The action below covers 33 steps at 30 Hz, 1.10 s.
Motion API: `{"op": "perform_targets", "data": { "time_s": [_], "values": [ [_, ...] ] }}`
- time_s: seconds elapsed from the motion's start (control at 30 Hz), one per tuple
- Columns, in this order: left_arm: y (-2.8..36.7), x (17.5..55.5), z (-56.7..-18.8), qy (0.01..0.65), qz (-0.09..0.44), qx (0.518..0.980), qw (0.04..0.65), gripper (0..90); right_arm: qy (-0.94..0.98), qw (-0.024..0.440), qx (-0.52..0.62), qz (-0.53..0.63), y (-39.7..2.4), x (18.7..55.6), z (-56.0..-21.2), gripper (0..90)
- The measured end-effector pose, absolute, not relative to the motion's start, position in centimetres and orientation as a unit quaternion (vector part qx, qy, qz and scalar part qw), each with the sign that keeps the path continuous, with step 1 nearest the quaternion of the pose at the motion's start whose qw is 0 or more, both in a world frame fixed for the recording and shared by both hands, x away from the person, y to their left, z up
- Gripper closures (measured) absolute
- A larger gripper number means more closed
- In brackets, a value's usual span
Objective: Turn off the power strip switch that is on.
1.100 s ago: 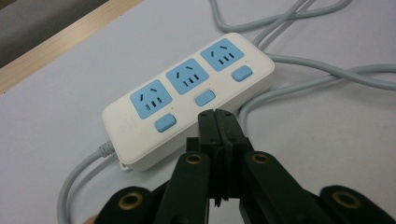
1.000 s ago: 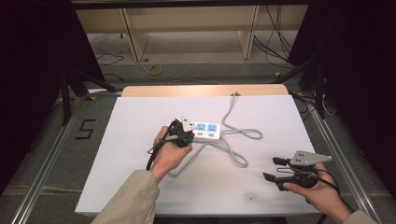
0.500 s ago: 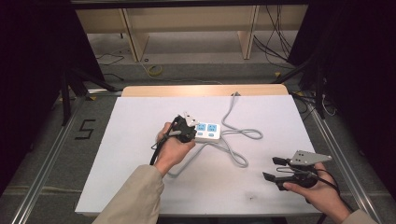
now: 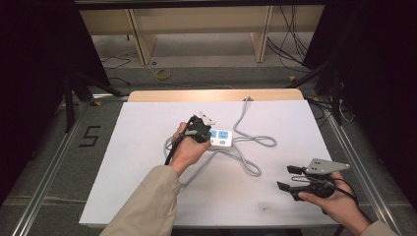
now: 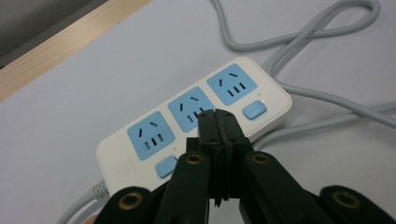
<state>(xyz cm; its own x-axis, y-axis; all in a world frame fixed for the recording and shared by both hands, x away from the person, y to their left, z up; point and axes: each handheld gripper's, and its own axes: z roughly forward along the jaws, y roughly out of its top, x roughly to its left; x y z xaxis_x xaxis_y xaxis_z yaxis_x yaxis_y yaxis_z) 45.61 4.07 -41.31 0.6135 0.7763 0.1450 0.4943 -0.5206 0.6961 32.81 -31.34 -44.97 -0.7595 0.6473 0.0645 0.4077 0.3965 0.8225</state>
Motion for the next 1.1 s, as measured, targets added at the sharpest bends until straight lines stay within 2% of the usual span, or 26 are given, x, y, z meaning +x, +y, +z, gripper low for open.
{"op": "perform_targets", "data": {
  "time_s": [1.1],
  "values": [
    [2.2,48.9,-44.4,0.38,0.189,0.868,0.257,89.9,0.827,0.13,0.319,0.445,-31.3,32.8,-45.0,28.8]
  ]
}}
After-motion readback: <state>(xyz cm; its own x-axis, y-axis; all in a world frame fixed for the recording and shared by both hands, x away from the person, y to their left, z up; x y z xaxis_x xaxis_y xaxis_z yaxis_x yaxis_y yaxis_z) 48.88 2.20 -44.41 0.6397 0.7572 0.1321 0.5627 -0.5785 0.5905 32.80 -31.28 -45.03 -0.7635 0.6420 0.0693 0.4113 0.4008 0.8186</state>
